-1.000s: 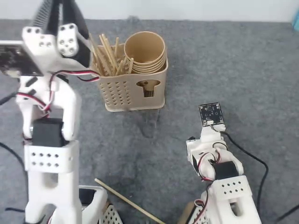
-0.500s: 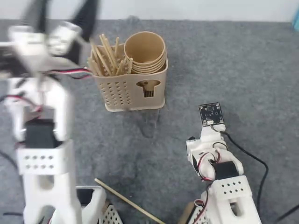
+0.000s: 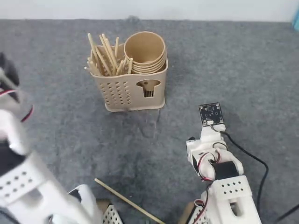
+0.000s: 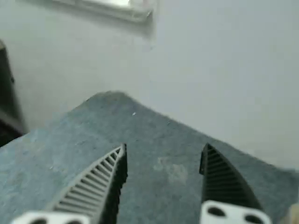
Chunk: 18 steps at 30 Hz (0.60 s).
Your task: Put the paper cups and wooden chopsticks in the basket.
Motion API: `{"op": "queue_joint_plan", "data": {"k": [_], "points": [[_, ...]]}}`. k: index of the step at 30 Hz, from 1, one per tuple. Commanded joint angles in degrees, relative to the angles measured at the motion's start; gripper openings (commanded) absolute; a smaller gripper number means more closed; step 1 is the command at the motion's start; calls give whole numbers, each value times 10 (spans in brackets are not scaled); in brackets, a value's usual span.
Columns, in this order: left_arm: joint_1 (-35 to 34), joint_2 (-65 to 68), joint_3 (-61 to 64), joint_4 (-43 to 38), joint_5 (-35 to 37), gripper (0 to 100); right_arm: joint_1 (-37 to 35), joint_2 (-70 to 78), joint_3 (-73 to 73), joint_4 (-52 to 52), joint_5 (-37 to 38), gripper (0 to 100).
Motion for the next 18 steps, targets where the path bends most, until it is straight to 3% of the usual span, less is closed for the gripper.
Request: {"op": "queue_joint_plan", "data": {"k": [1, 5, 11, 18], "points": [[-76, -6, 92, -78, -9, 239, 2, -13, -34, 26, 6, 177], [-156, -6, 175, -157, -55, 239, -37, -13, -75, 65, 4, 177], [-255, 7, 226, -252, -68, 239, -237, -7, -152, 153, 3, 177], [-293, 223, 84, -238, -65, 239, -424, -7, -160, 112, -6, 177]]}}
